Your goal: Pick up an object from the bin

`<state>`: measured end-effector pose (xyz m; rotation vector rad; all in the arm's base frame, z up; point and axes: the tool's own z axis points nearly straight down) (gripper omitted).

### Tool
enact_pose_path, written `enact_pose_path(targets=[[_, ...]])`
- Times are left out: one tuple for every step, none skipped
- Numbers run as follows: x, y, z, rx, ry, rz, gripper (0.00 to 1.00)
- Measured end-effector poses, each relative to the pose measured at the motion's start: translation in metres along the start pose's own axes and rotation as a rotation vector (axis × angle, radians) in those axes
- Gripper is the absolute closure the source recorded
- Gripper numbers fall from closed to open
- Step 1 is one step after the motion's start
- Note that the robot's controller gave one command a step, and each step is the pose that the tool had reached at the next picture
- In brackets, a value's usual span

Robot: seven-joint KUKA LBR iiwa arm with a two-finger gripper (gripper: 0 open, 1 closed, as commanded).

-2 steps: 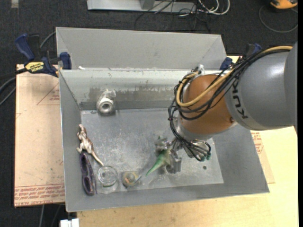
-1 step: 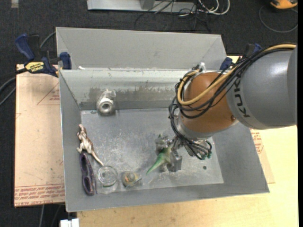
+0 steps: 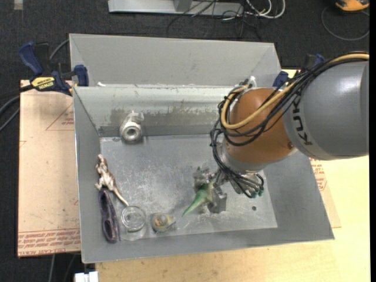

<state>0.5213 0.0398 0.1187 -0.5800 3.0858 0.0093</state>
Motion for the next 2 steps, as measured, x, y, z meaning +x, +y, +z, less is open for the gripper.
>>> enact_pose_path(targets=[[0.001,0.001,-0.011,-0.001,0.004,0.0,1.0],[0.0,0.001,-0.025,0.0,-0.001,0.001,1.0]])
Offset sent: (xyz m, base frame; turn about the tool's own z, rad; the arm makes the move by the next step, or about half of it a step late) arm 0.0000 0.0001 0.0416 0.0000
